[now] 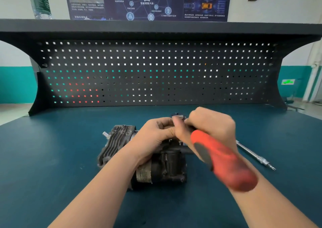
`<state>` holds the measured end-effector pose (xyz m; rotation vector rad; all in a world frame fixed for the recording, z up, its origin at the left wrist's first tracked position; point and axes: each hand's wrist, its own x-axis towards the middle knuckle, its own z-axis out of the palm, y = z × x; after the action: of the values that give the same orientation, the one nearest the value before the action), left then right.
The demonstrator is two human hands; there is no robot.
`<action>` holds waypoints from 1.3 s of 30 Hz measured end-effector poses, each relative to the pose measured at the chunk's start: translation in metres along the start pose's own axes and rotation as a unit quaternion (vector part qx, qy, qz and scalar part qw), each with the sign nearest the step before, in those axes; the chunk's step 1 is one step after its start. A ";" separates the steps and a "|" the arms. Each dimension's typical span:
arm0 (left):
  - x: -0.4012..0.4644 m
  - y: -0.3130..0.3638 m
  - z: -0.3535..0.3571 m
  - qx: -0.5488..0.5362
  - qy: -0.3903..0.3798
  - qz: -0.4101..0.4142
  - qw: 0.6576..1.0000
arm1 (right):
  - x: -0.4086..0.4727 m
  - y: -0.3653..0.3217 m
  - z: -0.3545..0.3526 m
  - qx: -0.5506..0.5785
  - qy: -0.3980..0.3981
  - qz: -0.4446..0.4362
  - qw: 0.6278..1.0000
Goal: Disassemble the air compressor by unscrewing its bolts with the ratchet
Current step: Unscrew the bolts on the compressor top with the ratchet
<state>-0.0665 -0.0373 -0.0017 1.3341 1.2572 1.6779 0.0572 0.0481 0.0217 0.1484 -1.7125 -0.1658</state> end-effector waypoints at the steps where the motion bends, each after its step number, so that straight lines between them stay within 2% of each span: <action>1: -0.002 0.002 -0.001 -0.007 -0.017 0.000 1.000 | 0.000 -0.003 0.003 -0.013 0.002 -0.018 1.000; 2: -0.003 0.002 -0.003 -0.020 -0.031 0.001 0.999 | -0.002 -0.006 0.005 0.003 0.011 0.011 1.000; 4: -0.002 0.002 -0.005 -0.060 -0.049 -0.005 0.997 | -0.008 -0.007 0.004 0.089 0.029 0.147 0.985; 5: -0.002 0.002 -0.005 -0.074 -0.046 -0.013 0.996 | -0.009 -0.005 0.002 0.137 0.029 0.244 0.960; 6: 0.000 0.001 -0.005 -0.075 -0.032 -0.018 0.997 | -0.011 -0.002 0.001 0.203 0.040 0.347 0.915; 7: 0.001 0.001 -0.003 -0.069 -0.016 -0.020 0.997 | -0.009 0.008 0.002 0.288 0.065 0.451 0.842; 8: 0.003 -0.001 -0.002 -0.060 -0.003 -0.018 0.998 | -0.009 0.016 0.004 0.381 0.096 0.545 0.741; 10: 0.003 -0.002 0.001 -0.045 0.011 -0.019 0.999 | -0.013 0.031 0.012 0.516 0.125 0.684 0.500; 11: 0.004 -0.002 0.003 -0.038 0.015 -0.020 0.999 | -0.019 0.033 0.016 0.549 0.125 0.714 0.417; 12: 0.004 -0.003 0.004 -0.033 0.023 -0.021 0.999 | -0.026 0.035 0.020 0.562 0.123 0.727 0.374; 13: 0.004 -0.003 0.005 -0.027 0.035 -0.023 0.999 | -0.030 0.035 0.024 0.563 0.128 0.734 0.358; 15: 0.004 -0.005 0.005 -0.019 0.061 -0.023 0.998 | -0.030 0.033 0.028 0.548 0.161 0.733 0.370; 16: 0.004 -0.004 0.005 -0.022 0.070 -0.021 0.997 | -0.026 0.031 0.027 0.532 0.184 0.719 0.407; 17: 0.004 -0.003 0.004 -0.020 0.078 -0.020 0.997 | -0.021 0.028 0.024 0.510 0.211 0.691 0.467; 18: 0.004 -0.003 0.003 -0.015 0.085 -0.019 0.996 | -0.018 0.024 0.021 0.475 0.220 0.644 0.557; 20: 0.003 -0.004 0.004 0.010 0.100 -0.020 0.995 | -0.012 0.012 0.012 0.332 0.153 0.495 0.788; 21: 0.003 -0.005 0.004 0.021 0.100 -0.017 0.995 | -0.009 0.006 0.006 0.249 0.105 0.391 0.880; 22: 0.001 -0.003 0.005 0.033 0.096 -0.010 0.995 | -0.008 0.000 0.000 0.187 0.058 0.282 0.939; 23: 0.000 -0.002 0.006 0.047 0.088 0.005 0.995 | -0.006 -0.004 -0.003 0.130 0.014 0.180 0.975; 24: 0.000 0.002 0.006 0.060 0.083 0.015 0.995 | -0.003 -0.004 -0.005 0.077 -0.009 0.108 0.991; 25: 0.000 0.003 0.005 0.070 0.077 0.016 0.994 | -0.001 -0.003 -0.005 0.057 -0.021 0.094 0.994; 26: -0.003 0.003 0.007 0.055 0.067 0.007 0.996 | -0.003 -0.004 -0.006 0.073 -0.025 0.122 0.989; 29: -0.004 -0.001 0.003 -0.015 -0.004 -0.020 1.000 | -0.014 0.007 -0.004 0.154 -0.011 0.294 0.943; 32: -0.002 0.004 0.003 -0.049 -0.024 -0.048 0.997 | -0.005 0.019 -0.005 0.286 0.022 0.466 0.837; 34: -0.005 0.005 0.008 -0.039 0.026 -0.058 0.997 | -0.005 0.027 0.000 0.373 0.061 0.565 0.734; 36: 0.003 -0.002 0.004 -0.041 0.044 -0.047 0.997 | -0.015 0.032 0.010 0.472 0.107 0.609 0.628; 39: 0.003 -0.005 0.004 -0.004 0.063 -0.028 0.998 | -0.019 0.031 0.017 0.507 0.122 0.665 0.535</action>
<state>-0.0640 -0.0323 -0.0051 1.1937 1.3454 1.7488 0.0427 0.0825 0.0065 -0.3161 -0.9966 1.9320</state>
